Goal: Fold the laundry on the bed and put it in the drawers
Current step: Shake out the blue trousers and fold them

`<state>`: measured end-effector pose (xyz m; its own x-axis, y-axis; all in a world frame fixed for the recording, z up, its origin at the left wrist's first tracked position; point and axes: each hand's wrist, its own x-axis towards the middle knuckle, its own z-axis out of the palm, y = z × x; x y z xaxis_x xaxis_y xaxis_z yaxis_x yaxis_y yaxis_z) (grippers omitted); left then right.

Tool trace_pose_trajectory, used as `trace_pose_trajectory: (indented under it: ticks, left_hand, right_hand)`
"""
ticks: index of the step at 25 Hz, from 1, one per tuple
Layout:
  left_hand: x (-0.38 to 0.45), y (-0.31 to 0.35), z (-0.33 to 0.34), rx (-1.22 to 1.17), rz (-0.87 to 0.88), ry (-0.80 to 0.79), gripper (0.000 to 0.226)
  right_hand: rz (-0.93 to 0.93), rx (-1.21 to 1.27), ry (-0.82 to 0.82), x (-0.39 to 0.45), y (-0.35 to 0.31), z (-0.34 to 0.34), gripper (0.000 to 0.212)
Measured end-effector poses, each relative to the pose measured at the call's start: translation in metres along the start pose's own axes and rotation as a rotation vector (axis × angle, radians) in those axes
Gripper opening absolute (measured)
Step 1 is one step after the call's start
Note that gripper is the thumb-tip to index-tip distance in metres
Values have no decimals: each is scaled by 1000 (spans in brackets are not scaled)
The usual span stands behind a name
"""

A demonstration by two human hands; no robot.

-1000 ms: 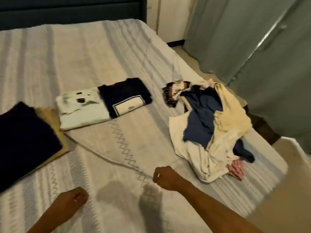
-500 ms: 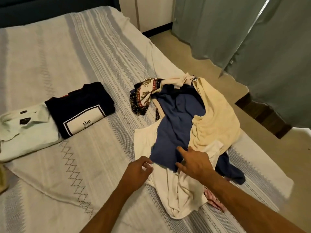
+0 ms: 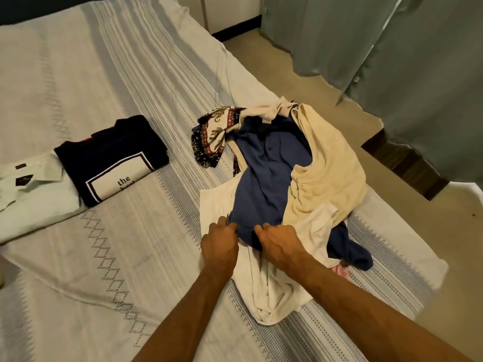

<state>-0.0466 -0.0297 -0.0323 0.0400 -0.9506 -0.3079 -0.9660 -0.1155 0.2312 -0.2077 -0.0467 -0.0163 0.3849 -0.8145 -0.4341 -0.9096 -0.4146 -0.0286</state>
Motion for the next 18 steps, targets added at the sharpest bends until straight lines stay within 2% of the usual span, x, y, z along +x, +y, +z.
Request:
trace_pose_trajectory:
  ticks: [3,5,8,10,11,14,16,18]
  left_hand:
    - [-6,2,-40,-219,114,170,19]
    - [-14,7,-97,-447,223,247,14]
    - [-36,37,-218,-659,402,262,12]
    - [-67,53,-305,-632,542,331,10]
    - [-92,57,-345,-588,626,368,12]
    - [-170,61,-458,-399,836,463,21]
    - [-239,49,-534,-254,877,548,23]
    - [-301,30,-601,-145,872,645,22]
  right_hand:
    - [122,319,252,-22,15,-30,6]
    - [127,462,457,-41,28,-76,23]
    - [-7,592,674,-91,20,-185,21]
    - [16,541,700,-131,-4,-258,48]
    - [51,497,725,-151,-18,-287,52]
    - [149,518,821,-211,-57,-364,42]
    - [245,512,884,-271,-85,-407,46]
    - [357,506,891,-332,-103,-435,35]
